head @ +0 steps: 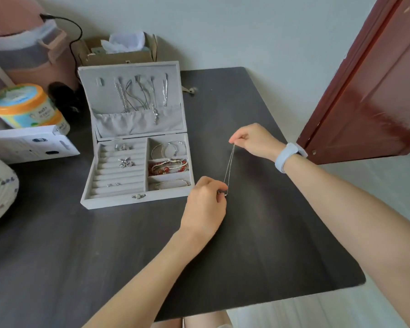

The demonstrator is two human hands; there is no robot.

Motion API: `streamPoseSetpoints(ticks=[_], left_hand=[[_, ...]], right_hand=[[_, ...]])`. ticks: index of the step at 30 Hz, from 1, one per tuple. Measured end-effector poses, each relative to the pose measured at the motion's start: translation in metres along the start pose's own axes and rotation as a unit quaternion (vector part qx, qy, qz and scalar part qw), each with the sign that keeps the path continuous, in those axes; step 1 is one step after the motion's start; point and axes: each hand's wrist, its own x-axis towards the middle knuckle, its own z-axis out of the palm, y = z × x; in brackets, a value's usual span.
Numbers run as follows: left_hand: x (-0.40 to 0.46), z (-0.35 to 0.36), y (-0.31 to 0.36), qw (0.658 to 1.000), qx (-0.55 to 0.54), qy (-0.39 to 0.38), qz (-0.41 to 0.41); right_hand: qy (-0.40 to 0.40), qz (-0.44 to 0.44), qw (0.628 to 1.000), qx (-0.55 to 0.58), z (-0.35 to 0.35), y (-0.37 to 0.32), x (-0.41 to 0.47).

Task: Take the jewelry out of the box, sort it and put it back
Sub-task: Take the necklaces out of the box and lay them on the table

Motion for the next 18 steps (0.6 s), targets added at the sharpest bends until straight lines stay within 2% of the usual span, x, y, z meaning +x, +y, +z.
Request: streamPoseSetpoints(ticks=[6, 8, 10, 12, 14, 16, 18], left_hand=[[0.003, -0.002, -0.003, 0.994, 0.102, -0.009, 0.028], [0.002, -0.004, -0.005, 0.991, 0.124, -0.005, 0.046], [0.0, -0.004, -0.011, 0.983, 0.145, 0.016, 0.107], [-0.001, -0.001, -0.017, 0.965, 0.184, 0.053, 0.179], [0.0, 0.0, -0.018, 0.936, 0.263, 0.044, 0.228], [0.004, -0.001, -0.017, 0.909, 0.341, 0.018, 0.237], [0.007, -0.002, -0.02, 0.897, 0.374, -0.01, 0.236]], right_hand=[[-0.032, -0.028, 0.999, -0.032, 0.014, -0.01, 0.042], [-0.016, -0.043, 0.998, -0.048, 0.018, -0.009, 0.045], [0.021, -0.06, 0.996, -0.061, 0.02, -0.006, 0.042], [0.049, -0.084, 0.993, -0.074, 0.021, 0.0, 0.032], [0.055, -0.118, 0.987, -0.097, 0.023, 0.008, 0.02], [0.043, -0.139, 0.981, -0.131, 0.025, 0.015, 0.009], [0.002, -0.123, 0.976, -0.178, 0.026, 0.019, -0.001]])
